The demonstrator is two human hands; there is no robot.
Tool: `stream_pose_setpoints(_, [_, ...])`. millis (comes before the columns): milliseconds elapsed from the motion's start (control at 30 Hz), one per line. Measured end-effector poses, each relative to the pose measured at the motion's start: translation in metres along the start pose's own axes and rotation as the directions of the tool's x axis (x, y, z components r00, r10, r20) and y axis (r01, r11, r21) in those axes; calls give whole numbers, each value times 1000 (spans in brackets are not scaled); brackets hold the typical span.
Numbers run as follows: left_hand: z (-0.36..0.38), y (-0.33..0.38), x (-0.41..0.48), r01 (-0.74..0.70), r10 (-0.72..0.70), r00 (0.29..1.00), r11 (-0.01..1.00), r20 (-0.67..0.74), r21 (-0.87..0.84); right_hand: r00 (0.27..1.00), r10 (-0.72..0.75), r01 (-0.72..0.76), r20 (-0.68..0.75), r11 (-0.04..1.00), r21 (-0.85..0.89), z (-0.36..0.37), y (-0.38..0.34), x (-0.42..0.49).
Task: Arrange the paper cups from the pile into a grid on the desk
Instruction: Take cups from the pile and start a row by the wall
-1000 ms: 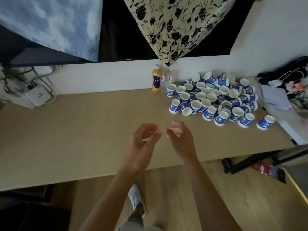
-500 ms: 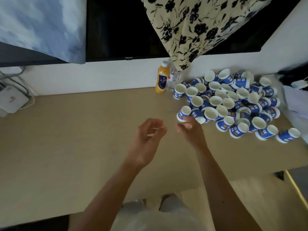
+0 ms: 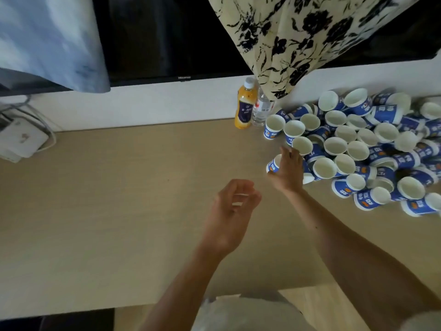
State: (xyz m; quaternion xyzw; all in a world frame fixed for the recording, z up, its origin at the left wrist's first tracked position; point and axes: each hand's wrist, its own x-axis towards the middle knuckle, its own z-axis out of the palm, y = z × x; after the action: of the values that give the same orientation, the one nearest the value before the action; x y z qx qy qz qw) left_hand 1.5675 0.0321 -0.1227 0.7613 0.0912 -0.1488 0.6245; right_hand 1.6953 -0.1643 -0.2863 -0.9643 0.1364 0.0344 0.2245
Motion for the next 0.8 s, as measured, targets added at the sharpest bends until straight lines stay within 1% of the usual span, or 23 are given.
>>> stream_pose_setpoints(133, [4, -2, 6, -1, 1, 999, 1000, -50, 8, 991, -63, 82, 118, 983, -164, 9, 15, 14])
stream_pose_setpoints(233, [5, -4, 7, 15, -15, 998, 1000, -58, 11, 984, -101, 135, 150, 962, -239, 13, 18, 18])
stream_pose_setpoints(367, [8, -6, 11, 36, -38, 997, 999, -71, -28, 980, -169, 188, 106, 957, -219, 16, 21, 13])
stream_pose_setpoints(467, [11, -8, 15, 73, -77, 995, 996, -67, -51, 973, -196, 218, 119, 953, -209, 14, 25, 6])
stream_pose_setpoints(500, [12, -10, 17, 87, -91, 994, 994, -63, -64, 975, -192, 209, 114, 964, -163, 13, 26, 3])
stream_pose_setpoints(533, [13, -13, 19, 104, -109, 992, 992, -57, -77, 981, -171, 178, 96, 982, -71, 12, 27, -1])
stream_pose_setpoints(567, [15, -16, 21, 121, -126, 991, 989, -50, -88, 989, -135, 131, 62, 990, 60, 9, 28, -6])
stream_pose_setpoints(600, [17, -19, 23, 137, -142, 989, 986, -48, -91, 996, -87, 81, 22, 976, 202, 3, 27, -12])
stream_pose_setpoints(633, [20, -23, 26, 154, -159, 986, 984, -49, -92, 1000, -26, 27, -9, 941, 338, -3, 24, -18])
stream_pose_setpoints(667, [23, -26, 28, 175, -180, 982, 980, -53, -96, 999, 43, -32, -14, 886, 462, -10, 20, -25])
stream_pose_setpoints(733, [30, -31, 33, 221, -228, 972, 969, -61, -106, 989, 145, -133, 38, 724, 677, -26, 8, -40])
stream_pose_setpoints(800, [38, -35, 39, 290, -296, 954, 952, -46, -103, 981, 155, -183, 118, 529, 829, -39, -2, -57])
